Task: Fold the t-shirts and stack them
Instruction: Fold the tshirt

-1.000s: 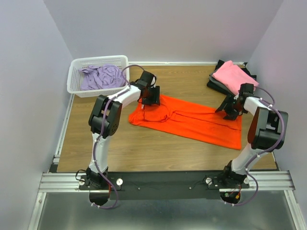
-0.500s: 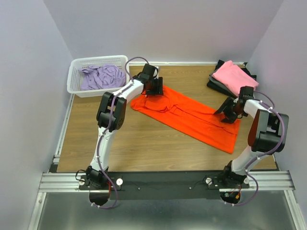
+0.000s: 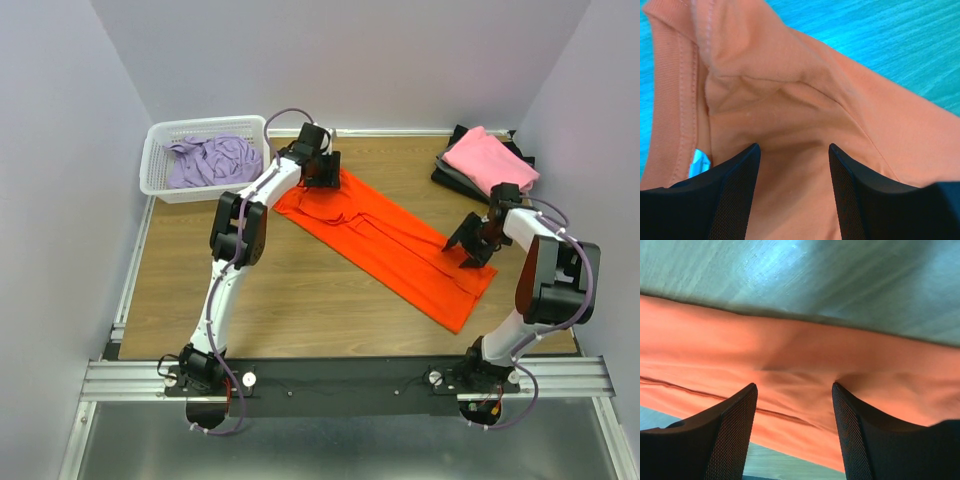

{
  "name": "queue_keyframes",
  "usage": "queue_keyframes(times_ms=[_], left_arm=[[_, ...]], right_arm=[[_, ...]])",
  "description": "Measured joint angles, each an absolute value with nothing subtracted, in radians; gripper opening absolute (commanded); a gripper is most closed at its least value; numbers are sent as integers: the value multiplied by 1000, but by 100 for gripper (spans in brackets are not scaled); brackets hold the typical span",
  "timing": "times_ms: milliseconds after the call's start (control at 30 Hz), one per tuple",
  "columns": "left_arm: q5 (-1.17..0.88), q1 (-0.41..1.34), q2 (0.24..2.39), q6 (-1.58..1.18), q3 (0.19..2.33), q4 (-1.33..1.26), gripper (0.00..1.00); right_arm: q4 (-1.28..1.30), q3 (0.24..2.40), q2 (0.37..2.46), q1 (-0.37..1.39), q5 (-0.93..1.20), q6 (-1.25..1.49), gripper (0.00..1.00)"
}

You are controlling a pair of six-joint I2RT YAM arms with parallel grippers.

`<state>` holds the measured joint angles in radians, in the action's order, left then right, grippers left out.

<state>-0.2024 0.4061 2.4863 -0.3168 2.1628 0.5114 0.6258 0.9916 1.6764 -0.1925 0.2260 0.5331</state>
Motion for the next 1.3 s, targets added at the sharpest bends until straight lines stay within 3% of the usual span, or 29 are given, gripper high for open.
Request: queue_keyframes(times_ms=[300,633,867,1300], left_arm=[[-190,399,2458,-327,2162,542,65],[-167,402,2212,-391,1856,511,65],[-169,406,2191,-435,1719,476,65],[-168,408,2308,-414,1863,461,65]], right_arm=[[675,1097,1644,-193,203,473,68],[667,1100,1700,-183,229,422,68],[646,1058,1701,-176,241,418,68],[627,996,1694,-126,244,458,68]])
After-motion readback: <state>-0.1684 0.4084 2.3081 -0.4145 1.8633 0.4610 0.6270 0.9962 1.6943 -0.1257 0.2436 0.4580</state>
